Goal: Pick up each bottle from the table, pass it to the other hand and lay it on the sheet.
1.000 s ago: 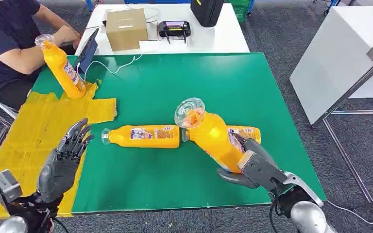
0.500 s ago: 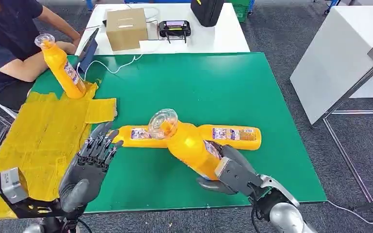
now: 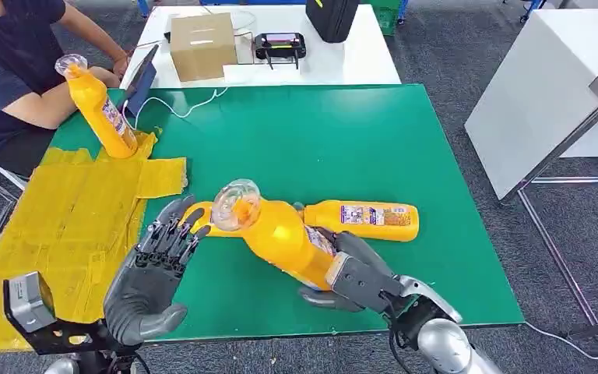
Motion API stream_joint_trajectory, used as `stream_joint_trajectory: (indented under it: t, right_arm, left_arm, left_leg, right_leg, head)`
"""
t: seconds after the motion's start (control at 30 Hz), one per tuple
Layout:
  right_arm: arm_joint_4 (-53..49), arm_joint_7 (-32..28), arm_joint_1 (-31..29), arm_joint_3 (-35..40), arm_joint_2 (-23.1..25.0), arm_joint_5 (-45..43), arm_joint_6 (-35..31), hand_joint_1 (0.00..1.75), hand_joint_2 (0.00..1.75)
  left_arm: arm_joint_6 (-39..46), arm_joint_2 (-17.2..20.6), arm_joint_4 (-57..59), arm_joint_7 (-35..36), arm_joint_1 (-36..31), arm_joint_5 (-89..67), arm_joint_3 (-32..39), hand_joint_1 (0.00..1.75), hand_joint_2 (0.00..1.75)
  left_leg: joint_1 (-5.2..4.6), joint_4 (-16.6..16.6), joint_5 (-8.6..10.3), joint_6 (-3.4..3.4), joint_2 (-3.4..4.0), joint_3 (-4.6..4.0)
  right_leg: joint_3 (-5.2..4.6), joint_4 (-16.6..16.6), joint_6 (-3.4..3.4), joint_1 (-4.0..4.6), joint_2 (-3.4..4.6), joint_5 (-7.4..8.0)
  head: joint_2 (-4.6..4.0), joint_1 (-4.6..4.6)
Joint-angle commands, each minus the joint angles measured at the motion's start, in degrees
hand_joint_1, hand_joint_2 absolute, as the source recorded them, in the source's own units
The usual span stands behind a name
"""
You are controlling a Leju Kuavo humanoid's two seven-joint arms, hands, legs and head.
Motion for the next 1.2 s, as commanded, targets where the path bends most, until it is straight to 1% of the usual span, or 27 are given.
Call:
stream_joint_trajectory:
  t: [0.03, 0.07, 0.1, 0.17, 0.2, 0.23, 0.27, 0.3, 0.37, 0.4, 0.43, 0.5, 0.53, 0.7, 0.77, 0.8, 0.83, 0.87, 0.9, 0.93, 1.0, 1.03, 1.07, 1.1, 1.13, 1.17, 1.2]
  right_arm:
    - [5.2, 0.0, -4.8, 7.5, -1.9, -0.7, 1.5, 1.75, 1.75]
    - [5.9, 0.0, -5.3, 8.1, -2.0, -0.9, 1.7, 1.75, 1.75]
    - [6.7, 0.0, -5.9, 8.9, -2.0, -1.0, 1.9, 1.75, 1.75]
    - [7.6, -0.1, -6.8, 10.2, -2.3, -1.4, 2.4, 1.75, 1.75]
    - [7.6, -0.1, -6.8, 10.2, -2.3, -1.4, 2.4, 1.75, 1.75]
    - [7.6, -0.1, -6.8, 10.2, -2.3, -1.4, 2.4, 1.75, 1.75]
    - [7.6, -0.1, -6.8, 10.2, -2.3, -1.4, 2.4, 1.75, 1.75]
    - [7.9, -0.1, -7.2, 10.7, -2.4, -1.5, 2.5, 1.75, 1.75]
    - [8.6, 0.0, -8.1, 11.8, -2.7, -2.0, 3.2, 1.75, 1.75]
    - [9.7, -0.8, -6.3, 11.3, 0.8, -1.7, 4.5, 1.75, 1.75]
    - [10.1, -0.8, -6.1, 11.8, 1.6, -0.9, 4.7, 1.75, 1.75]
    - [10.7, -0.8, -6.2, 12.6, 2.1, -0.4, 4.7, 1.75, 1.75]
    - [10.8, -0.8, -6.4, 12.7, 2.1, -0.4, 4.8, 1.75, 1.75]
    - [10.3, -0.8, -6.6, 12.4, 1.9, -0.4, 5.0, 1.75, 1.75]
    - [10.3, -0.8, -6.7, 12.4, 1.9, -0.3, 5.1, 1.75, 1.75]
    - [10.3, -0.8, -6.8, 12.4, 2.0, -0.3, 5.2, 1.75, 1.75]
    - [10.3, -0.8, -6.8, 12.3, 2.0, -0.3, 5.2, 1.75, 1.75]
    - [10.3, -0.8, -6.8, 12.3, 2.1, -0.3, 5.4, 1.75, 1.75]
    - [10.3, -0.9, -6.8, 12.3, 2.1, -0.3, 5.4, 1.75, 1.75]
    - [10.3, -0.9, -6.9, 12.2, 2.2, -0.2, 5.6, 1.75, 1.75]
    - [10.3, -0.9, -7.0, 12.2, 2.3, -0.2, 5.7, 1.75, 1.75]
    - [10.3, -0.9, -7.0, 12.2, 2.4, -0.2, 5.8, 1.75, 1.75]
    - [10.3, -0.9, -7.0, 12.1, 2.5, -0.1, 5.8, 1.75, 1.75]
    - [10.3, -0.9, -7.0, 12.1, 2.5, -0.1, 5.9, 1.75, 1.75]
    - [10.3, -0.9, -7.1, 12.1, 2.6, -0.1, 6.0, 1.75, 1.75]
    - [10.3, -0.9, -7.1, 12.1, 2.6, -0.1, 6.0, 1.75, 1.75]
    - [10.3, -0.9, -7.1, 12.2, 2.6, -0.1, 6.0, 1.75, 1.75]
  left_arm:
    - [0.0, 0.5, 1.9, 0.4, -2.5, 1.4, -2.3, 0.00, 1.75]
    - [0.0, 0.5, 2.1, 0.4, -2.8, 1.5, -2.5, 0.00, 1.75]
    - [0.0, 0.5, 2.2, 0.5, -3.2, 1.6, -2.7, 0.00, 1.75]
    - [0.1, 0.5, 2.5, 0.8, -3.6, 1.8, -3.0, 0.00, 1.75]
    - [0.1, 0.5, 2.5, 0.8, -3.6, 1.8, -3.0, 0.00, 1.75]
    - [0.1, 0.5, 2.5, 0.8, -3.6, 1.8, -3.0, 0.00, 1.75]
    - [0.1, 0.5, 2.5, 0.8, -3.6, 1.8, -3.0, 0.00, 1.75]
    - [0.1, 0.5, 2.6, 0.9, -3.8, 1.9, -3.1, 0.00, 1.75]
    - [0.0, 0.5, 2.9, 1.0, -4.1, 2.2, -3.4, 0.00, 1.75]
    - [0.4, 0.3, 2.6, 1.6, -4.7, 2.9, -3.8, 0.00, 1.75]
    - [0.7, 0.3, 2.4, 2.0, -4.9, 3.0, -4.1, 0.00, 1.75]
    - [0.7, 0.4, 2.5, 2.3, -5.2, 2.9, -4.5, 0.00, 1.75]
    - [0.6, 0.6, 2.6, 2.3, -5.3, 2.8, -4.7, 0.00, 1.75]
    - [-0.7, 1.7, 2.9, 1.7, -5.9, -2.1, -6.0, 0.00, 1.75]
    - [-1.0, 2.0, 2.9, 1.8, -6.0, -2.6, -6.3, 0.00, 1.75]
    - [-1.5, 2.4, 3.1, 1.8, -6.2, -3.3, -6.7, 0.00, 1.75]
    - [-1.7, 2.5, 3.2, 1.7, -6.3, -3.7, -6.9, 0.00, 1.75]
    - [-2.4, 2.9, 3.2, 1.2, -6.6, -5.1, -7.3, 0.00, 1.75]
    - [-2.6, 2.9, 3.2, 1.0, -6.7, -5.6, -7.5, 0.00, 1.75]
    - [-2.9, 3.2, 3.1, 0.4, -6.9, -7.5, -7.8, 0.00, 1.75]
    - [-3.1, 3.2, 3.0, 0.3, -7.0, -8.3, -7.9, 0.00, 1.75]
    - [-3.4, 3.3, 3.1, 0.1, -7.1, -8.7, -8.1, 0.00, 1.75]
    - [-3.5, 3.3, 3.1, 0.1, -7.1, -8.8, -8.1, 0.00, 1.75]
    - [-3.6, 3.2, 3.1, 0.0, -7.1, -8.9, -8.1, 0.00, 1.75]
    - [-3.7, 3.2, 3.2, 0.0, -7.1, -9.0, -8.1, 0.00, 1.75]
    - [-3.7, 3.2, 3.2, 0.0, -7.1, -9.0, -8.1, 0.00, 1.75]
    - [-3.7, 3.1, 3.2, -0.1, -7.1, -9.0, -8.0, 0.00, 1.75]
  left_leg:
    - [0.04, 0.0, -0.05, -0.05, -0.01, 0.16]
    - [0.05, 0.0, -0.10, -0.07, -0.02, 0.25]
    - [0.04, 0.0, -0.03, -0.05, 0.01, 0.15]
    - [0.08, 0.0, -0.15, -0.10, -0.03, 0.37]
    - [0.04, 0.0, -0.05, -0.05, 0.00, 0.21]
    - [0.07, 0.0, -0.11, -0.08, -0.04, 0.36]
    - [0.05, 0.0, -0.05, -0.05, -0.04, 0.22]
    - [0.06, 0.0, -0.11, -0.07, -0.07, 0.34]
    - [0.02, 0.0, -0.03, -0.03, 0.00, 0.15]
    - [0.06, 0.0, -0.12, -0.07, 0.00, 0.33]
    - [0.06, -0.1, -0.04, -0.06, -0.01, 0.19]
    - [0.08, -0.1, -0.10, -0.10, -0.09, 0.36]
    - [0.06, -0.1, -0.04, -0.06, -0.06, 0.19]
    - [0.06, 0.0, -0.09, -0.08, -0.11, 0.29]
    - [0.04, 0.0, -0.01, -0.04, -0.04, 0.11]
    - [0.05, 0.0, -0.07, -0.06, -0.06, 0.25]
    - [0.02, -0.1, -0.02, -0.04, -0.02, 0.15]
    - [0.06, 0.0, -0.09, -0.07, -0.07, 0.28]
    - [0.04, 0.0, -0.03, -0.05, -0.05, 0.16]
    - [0.05, 0.0, -0.07, -0.07, -0.10, 0.26]
    - [0.03, 0.0, -0.05, -0.06, -0.05, 0.20]
    - [0.06, 0.0, -0.11, -0.10, -0.06, 0.34]
    - [0.03, 0.0, -0.04, -0.06, -0.03, 0.17]
    - [0.04, 0.0, -0.05, -0.06, -0.02, 0.18]
    - [0.07, 0.0, -0.14, -0.11, -0.06, 0.37]
    - [0.04, 0.0, -0.06, -0.07, -0.05, 0.22]
    - [0.07, 0.0, -0.13, -0.10, -0.07, 0.35]
  right_leg:
    - [0.15, 0.0, -0.07, 0.02, 0.20, -0.03]
    - [0.24, 0.0, -0.10, 0.01, 0.28, -0.07]
    - [0.13, 0.0, -0.07, 0.01, 0.23, -0.01]
    - [0.36, 0.0, -0.13, 0.02, 0.39, -0.11]
    - [0.20, 0.0, -0.07, 0.01, 0.25, -0.03]
    - [0.36, -0.1, -0.11, 0.02, 0.33, -0.09]
    - [0.23, -0.1, -0.08, 0.01, 0.23, -0.04]
    - [0.35, -0.1, -0.11, 0.02, 0.28, -0.09]
    - [0.15, 0.0, -0.05, -0.01, 0.17, -0.02]
    - [0.33, -0.1, -0.10, 0.01, 0.32, -0.09]
    - [0.20, -0.1, -0.07, 0.03, 0.19, -0.02]
    - [0.38, -0.1, -0.12, 0.03, 0.24, -0.10]
    - [0.21, -0.1, -0.08, 0.04, 0.15, -0.04]
    - [0.28, 0.0, -0.10, 0.02, 0.22, -0.10]
    - [0.11, 0.0, -0.06, 0.02, 0.13, -0.01]
    - [0.25, 0.0, -0.09, 0.01, 0.23, -0.07]
    - [0.14, 0.0, -0.06, 0.00, 0.17, -0.02]
    - [0.28, 0.0, -0.10, 0.01, 0.25, -0.09]
    - [0.15, 0.0, -0.07, 0.01, 0.16, -0.03]
    - [0.26, 0.0, -0.10, 0.01, 0.21, -0.08]
    - [0.19, 0.0, -0.09, 0.00, 0.19, -0.06]
    - [0.33, 0.0, -0.13, 0.00, 0.29, -0.11]
    - [0.17, 0.0, -0.08, 0.00, 0.19, -0.04]
    - [0.18, 0.0, -0.08, 0.01, 0.19, -0.04]
    - [0.36, 0.0, -0.14, 0.02, 0.33, -0.13]
    - [0.21, 0.0, -0.09, 0.01, 0.21, -0.06]
    - [0.34, 0.0, -0.13, 0.02, 0.30, -0.12]
  head:
    - [0.00, 0.00]
    - [0.00, 0.00]
    - [0.00, 0.00]
    - [0.00, 0.00]
    - [0.00, 0.00]
    - [0.00, 0.00]
    - [0.00, 0.02]
    - [0.00, 0.00]
    - [0.00, 0.02]
    - [0.00, 0.00]
    - [0.00, 0.00]
    - [0.00, 0.00]
    - [0.00, 0.04]
    - [0.00, -0.02]
    - [0.00, 0.02]
    - [0.00, 0.00]
    - [0.00, 0.00]
    - [0.00, 0.02]
    - [0.00, 0.00]
    - [0.00, 0.02]
    - [0.00, 0.00]
    - [0.00, 0.02]
    - [0.00, 0.00]
    - [0.00, 0.00]
    - [0.00, 0.00]
    - [0.00, 0.00]
    - [0.00, 0.00]
